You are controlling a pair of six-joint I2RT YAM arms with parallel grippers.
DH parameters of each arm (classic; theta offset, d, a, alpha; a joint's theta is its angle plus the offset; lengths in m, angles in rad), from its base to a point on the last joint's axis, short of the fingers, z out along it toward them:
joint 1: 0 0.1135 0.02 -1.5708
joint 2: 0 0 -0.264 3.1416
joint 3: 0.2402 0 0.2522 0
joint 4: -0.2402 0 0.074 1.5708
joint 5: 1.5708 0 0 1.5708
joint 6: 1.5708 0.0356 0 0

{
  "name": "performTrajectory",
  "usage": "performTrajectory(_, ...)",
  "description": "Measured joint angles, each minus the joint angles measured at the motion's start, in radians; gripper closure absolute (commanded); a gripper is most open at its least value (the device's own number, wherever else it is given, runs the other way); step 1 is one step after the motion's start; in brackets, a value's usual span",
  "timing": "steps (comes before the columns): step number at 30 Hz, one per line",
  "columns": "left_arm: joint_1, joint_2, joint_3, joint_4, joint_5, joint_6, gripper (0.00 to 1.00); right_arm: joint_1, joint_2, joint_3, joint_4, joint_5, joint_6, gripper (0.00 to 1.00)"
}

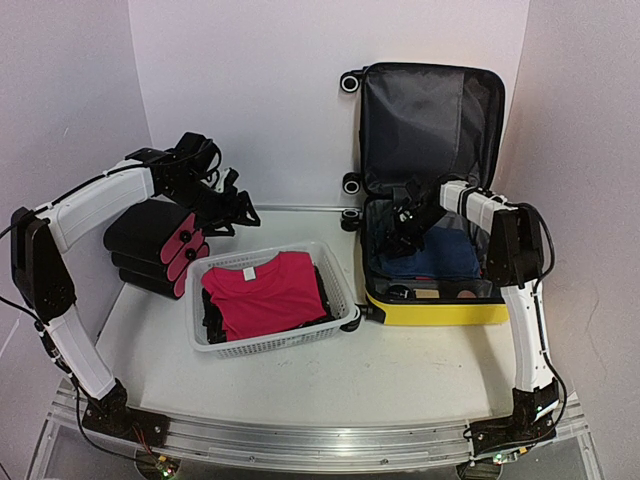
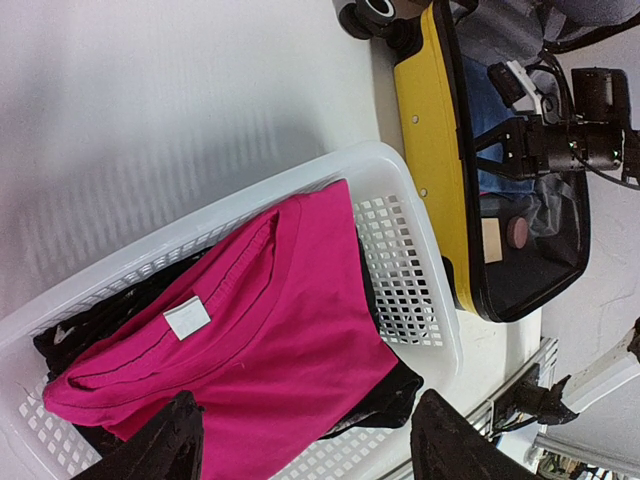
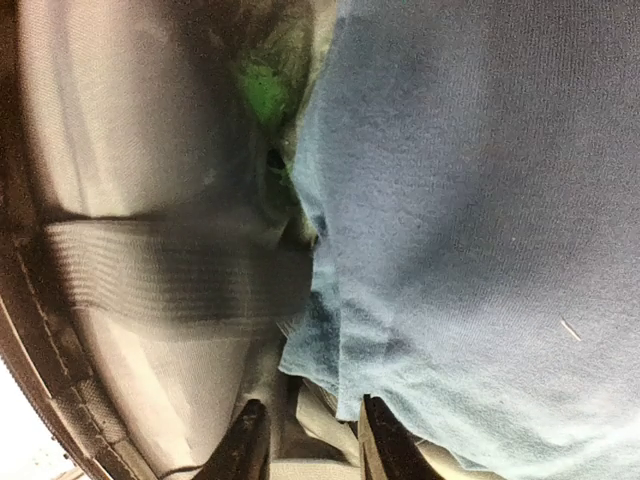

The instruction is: Open, take out, and arrange the luggage

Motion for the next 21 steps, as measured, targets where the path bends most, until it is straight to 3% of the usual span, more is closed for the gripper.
performTrajectory(13,0.000,0.002,0.002,0.000,0.001,0.000,0.28,0.000,0.001,-0.027,0.007,0.048,-0.015,0.62)
performTrajectory(21,0.000,0.005,0.012,-0.001,0.016,0.000,0.28,0.028,0.001,-0.055,0.007,0.132,-0.031,0.52)
